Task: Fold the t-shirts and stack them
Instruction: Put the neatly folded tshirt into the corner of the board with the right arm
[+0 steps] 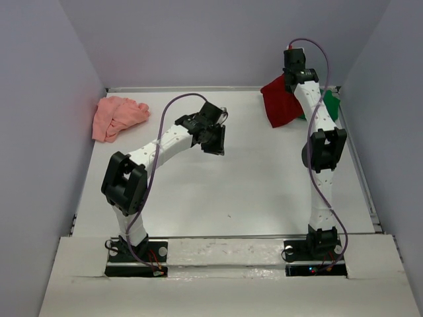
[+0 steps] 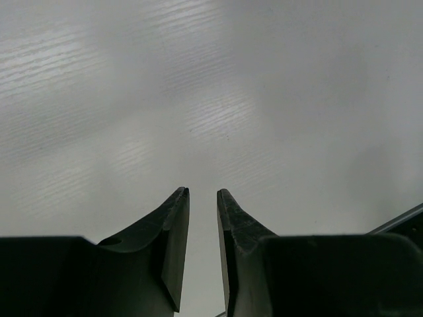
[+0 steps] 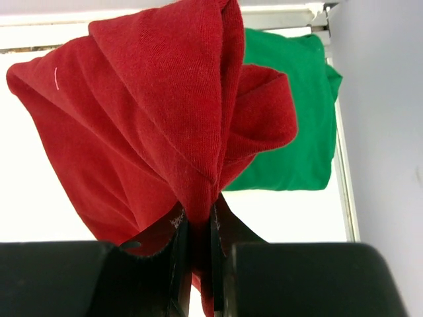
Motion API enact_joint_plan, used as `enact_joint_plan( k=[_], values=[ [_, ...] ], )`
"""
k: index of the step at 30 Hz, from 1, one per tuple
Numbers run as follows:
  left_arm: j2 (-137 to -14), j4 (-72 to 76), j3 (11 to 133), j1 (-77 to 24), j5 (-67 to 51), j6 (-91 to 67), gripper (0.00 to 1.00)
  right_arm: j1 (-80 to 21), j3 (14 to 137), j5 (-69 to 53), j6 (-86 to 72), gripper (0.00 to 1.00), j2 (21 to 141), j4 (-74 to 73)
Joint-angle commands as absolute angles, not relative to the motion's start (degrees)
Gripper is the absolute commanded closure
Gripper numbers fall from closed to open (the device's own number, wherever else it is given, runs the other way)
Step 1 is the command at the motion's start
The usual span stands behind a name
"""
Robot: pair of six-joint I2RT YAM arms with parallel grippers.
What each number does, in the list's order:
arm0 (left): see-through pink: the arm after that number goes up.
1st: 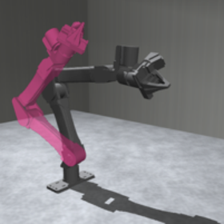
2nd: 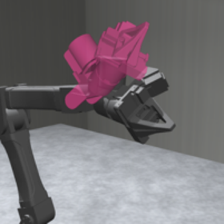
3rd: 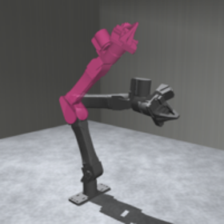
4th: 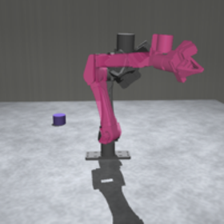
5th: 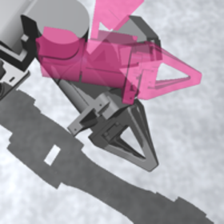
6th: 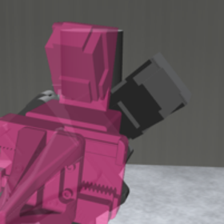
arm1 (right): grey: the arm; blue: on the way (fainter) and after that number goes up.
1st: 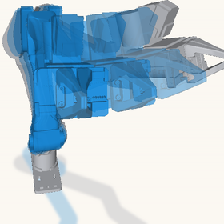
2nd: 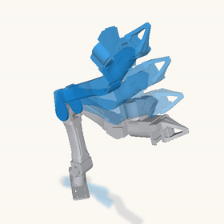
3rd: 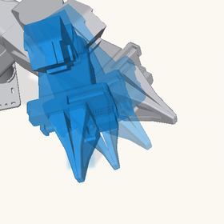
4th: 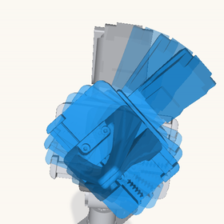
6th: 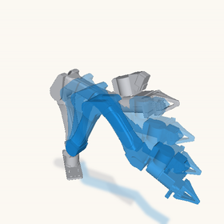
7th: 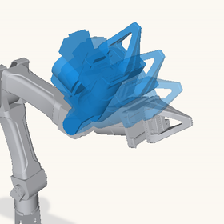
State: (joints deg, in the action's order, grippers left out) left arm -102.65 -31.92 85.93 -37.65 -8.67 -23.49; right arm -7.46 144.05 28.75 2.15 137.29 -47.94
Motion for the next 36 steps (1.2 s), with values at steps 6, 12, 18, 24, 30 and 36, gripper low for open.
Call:
enact_joint_plan(
  k=[6,12,18,24,30,36],
  values=[
    [-100.0,-30.4,84.8,-38.7,-10.5,-23.6,0.66,-5.9,148.4,32.3,4.3,1.00,136.5,-40.8],
    [-98.9,-29.4,82.0,-39.5,-11.1,-23.9,0.66,-5.4,149.9,33.1,4.5,1.00,137.8,-40.2],
    [-98.3,-28.7,80.3,-40.6,-11.7,-24.3,0.66,-4.8,151.3,33.3,5.1,1.00,138.5,-39.2],
    [-98.0,-28.6,79.6,-41.5,-11.9,-24.5,0.66,-3.7,150.3,34.0,5.0,1.00,138.9,-38.9],
    [-97.8,-28.7,79.6,-41.7,-11.2,-24.4,0.66,-2.5,150.9,34.4,4.6,1.00,138.2,-38.0],
    [-98.2,-28.7,79.9,-41.8,-11.3,-24.5,0.66,-2.0,151.3,34.5,5.3,1.00,137.3,-36.8]
  ],
)
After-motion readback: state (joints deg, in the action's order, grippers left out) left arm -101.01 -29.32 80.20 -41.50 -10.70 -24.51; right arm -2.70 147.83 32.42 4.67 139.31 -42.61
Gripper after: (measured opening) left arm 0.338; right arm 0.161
